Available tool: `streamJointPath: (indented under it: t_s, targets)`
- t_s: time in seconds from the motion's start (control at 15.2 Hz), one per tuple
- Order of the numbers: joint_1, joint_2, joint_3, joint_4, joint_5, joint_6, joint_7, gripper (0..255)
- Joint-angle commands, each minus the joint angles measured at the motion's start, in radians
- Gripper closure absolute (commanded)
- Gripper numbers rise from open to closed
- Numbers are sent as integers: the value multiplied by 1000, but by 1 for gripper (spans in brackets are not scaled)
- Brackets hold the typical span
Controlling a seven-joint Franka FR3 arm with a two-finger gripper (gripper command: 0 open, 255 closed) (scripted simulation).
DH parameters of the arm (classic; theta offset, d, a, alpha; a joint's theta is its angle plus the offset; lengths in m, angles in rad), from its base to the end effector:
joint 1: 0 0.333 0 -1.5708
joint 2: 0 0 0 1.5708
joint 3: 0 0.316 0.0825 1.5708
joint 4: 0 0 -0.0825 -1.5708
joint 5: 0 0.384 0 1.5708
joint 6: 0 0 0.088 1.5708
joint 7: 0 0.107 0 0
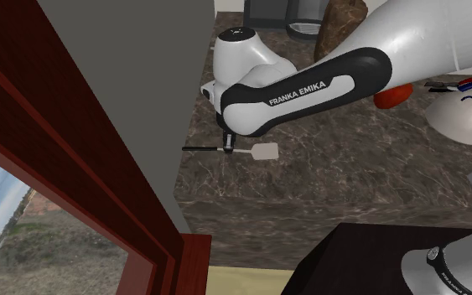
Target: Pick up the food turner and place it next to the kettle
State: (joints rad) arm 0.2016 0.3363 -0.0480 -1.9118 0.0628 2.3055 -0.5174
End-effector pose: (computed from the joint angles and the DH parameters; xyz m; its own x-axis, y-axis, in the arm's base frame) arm 0.6193 0.0988 0.3262 0.8043 0.5906 0.0662 0.5919 -0.8060 -0.0004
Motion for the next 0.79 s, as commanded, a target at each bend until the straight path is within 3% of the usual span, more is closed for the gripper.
streamJointPath:
  t_s: [0.0, 0.73]
  targets:
    - [0, 0, 0, 0, 0, 0, 0, 255]
    - [1, -70, -3, 56, -9, -127, 9, 255]
